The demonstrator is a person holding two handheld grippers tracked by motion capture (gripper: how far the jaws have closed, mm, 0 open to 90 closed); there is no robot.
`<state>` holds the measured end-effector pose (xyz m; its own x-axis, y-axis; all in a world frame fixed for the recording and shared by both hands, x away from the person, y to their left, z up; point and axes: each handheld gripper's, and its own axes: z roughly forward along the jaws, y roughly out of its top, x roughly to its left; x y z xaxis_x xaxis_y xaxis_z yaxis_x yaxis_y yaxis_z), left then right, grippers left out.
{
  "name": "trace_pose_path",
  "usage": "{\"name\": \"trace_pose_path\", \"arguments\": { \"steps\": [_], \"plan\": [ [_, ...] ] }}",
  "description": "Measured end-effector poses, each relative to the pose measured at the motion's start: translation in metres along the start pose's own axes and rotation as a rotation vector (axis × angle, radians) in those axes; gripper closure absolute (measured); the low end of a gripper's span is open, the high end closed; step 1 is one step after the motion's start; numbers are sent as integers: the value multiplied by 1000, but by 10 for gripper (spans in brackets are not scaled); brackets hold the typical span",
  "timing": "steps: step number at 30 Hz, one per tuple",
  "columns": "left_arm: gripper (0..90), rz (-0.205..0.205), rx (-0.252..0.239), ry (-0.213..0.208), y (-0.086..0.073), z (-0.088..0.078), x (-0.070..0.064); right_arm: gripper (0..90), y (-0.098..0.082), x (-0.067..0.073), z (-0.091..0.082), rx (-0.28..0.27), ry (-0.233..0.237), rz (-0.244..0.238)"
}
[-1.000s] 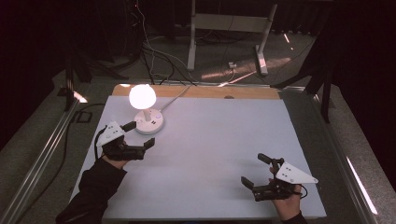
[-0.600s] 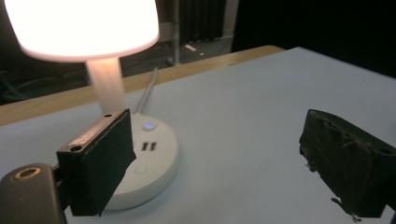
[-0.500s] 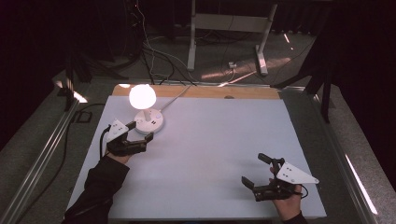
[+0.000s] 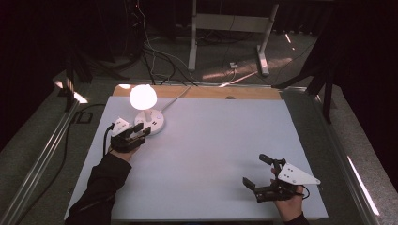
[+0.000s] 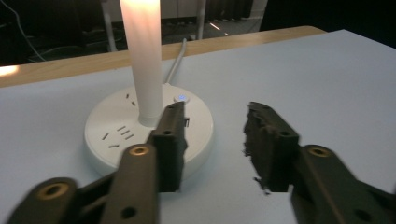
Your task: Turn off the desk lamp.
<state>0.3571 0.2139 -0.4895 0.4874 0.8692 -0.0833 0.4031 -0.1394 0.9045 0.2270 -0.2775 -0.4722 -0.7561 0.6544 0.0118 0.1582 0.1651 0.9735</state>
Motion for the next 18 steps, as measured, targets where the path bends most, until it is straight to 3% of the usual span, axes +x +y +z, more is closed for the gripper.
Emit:
{"name": "trace_pose_path", "arguments": {
  "steps": [10,13,18],
  "plan": [
    [845,-17,31,5,3,9,12,0,0,0,0,-1,3,1],
    [873,-13,49,4,3,13,16,0,0,-1,0,0,3,3],
    [900,-51,70,0,2,22,23,0,0,-1,0,2,6,3]
  ]
}}
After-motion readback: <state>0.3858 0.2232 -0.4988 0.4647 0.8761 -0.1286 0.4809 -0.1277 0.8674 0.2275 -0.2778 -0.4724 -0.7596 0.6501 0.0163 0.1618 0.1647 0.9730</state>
